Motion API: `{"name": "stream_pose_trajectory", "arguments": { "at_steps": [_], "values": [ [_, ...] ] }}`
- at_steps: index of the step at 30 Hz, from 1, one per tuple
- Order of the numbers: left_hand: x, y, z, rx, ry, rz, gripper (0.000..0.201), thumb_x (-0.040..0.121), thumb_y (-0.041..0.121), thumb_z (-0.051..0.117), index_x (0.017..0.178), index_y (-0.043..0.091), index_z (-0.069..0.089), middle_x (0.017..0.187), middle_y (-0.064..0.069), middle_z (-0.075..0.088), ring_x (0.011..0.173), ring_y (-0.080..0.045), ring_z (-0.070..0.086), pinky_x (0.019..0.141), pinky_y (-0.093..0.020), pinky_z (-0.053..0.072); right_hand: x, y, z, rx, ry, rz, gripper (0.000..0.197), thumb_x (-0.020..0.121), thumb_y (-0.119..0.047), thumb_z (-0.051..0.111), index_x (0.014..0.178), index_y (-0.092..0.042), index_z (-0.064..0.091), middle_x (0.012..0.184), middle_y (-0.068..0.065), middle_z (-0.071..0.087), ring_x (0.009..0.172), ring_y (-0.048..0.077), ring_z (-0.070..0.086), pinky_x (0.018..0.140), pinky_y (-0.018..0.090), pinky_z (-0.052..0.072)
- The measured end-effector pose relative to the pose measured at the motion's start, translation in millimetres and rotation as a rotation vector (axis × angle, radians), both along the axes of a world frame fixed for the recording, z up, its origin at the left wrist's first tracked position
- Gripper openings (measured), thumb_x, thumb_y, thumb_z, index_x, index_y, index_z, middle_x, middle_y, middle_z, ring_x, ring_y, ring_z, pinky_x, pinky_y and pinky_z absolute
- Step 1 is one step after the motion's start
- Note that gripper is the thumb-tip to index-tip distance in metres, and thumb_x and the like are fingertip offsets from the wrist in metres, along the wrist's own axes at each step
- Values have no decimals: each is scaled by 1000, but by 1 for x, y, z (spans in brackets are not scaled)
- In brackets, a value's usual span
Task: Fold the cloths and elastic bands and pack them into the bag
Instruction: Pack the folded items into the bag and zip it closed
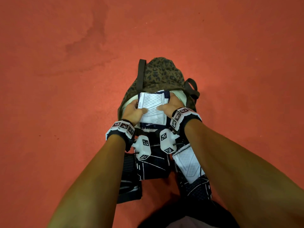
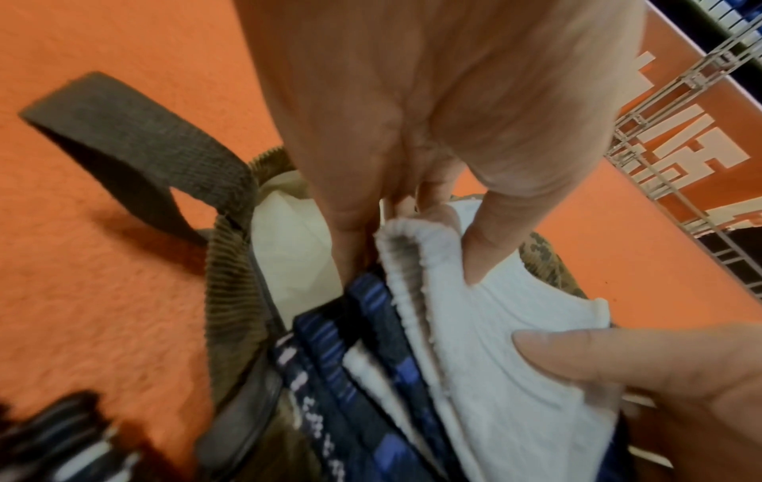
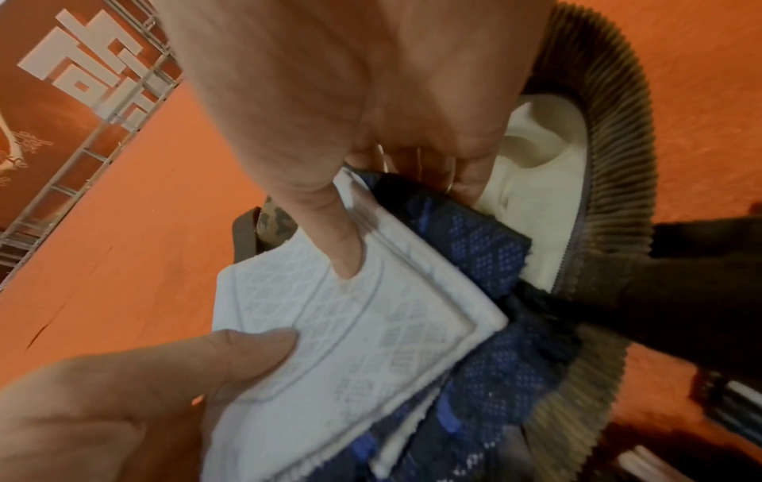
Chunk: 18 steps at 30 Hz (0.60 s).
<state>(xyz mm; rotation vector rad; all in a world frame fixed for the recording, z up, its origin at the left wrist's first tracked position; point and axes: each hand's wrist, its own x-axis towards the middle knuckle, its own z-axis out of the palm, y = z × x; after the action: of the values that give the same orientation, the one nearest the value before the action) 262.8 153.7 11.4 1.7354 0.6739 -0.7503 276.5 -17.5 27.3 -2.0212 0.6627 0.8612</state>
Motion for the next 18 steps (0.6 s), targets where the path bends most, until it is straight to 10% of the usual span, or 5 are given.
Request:
{"name": "stream_pose_trajectory", "arguments": {
  "at_steps": [7,12,18],
  "values": [
    [-6,-1,-1,-5,18,-7,41,84,8,69,125,14,63,111,-4,71,97,-23,69,92,-40,55,-5,-1,-6,-40,23,55,65,80,-28,74,138,-20,47,130,1,57,118,26,56,92,30,43],
    [-18,-1,0,35,32,-55,32,90,14,67,121,13,66,107,-3,73,96,-23,69,94,-41,54,-18,-1,-9,-14,62,109,29,86,-26,69,113,-20,65,110,3,67,100,23,63,80,28,46],
    [-28,0,7,96,45,-127,34,90,26,67,121,13,66,113,-5,71,104,-27,67,100,-45,51,-24,0,2,-77,98,135,39,82,-29,70,118,-15,62,115,4,65,98,24,61,79,29,47]
  ]
}}
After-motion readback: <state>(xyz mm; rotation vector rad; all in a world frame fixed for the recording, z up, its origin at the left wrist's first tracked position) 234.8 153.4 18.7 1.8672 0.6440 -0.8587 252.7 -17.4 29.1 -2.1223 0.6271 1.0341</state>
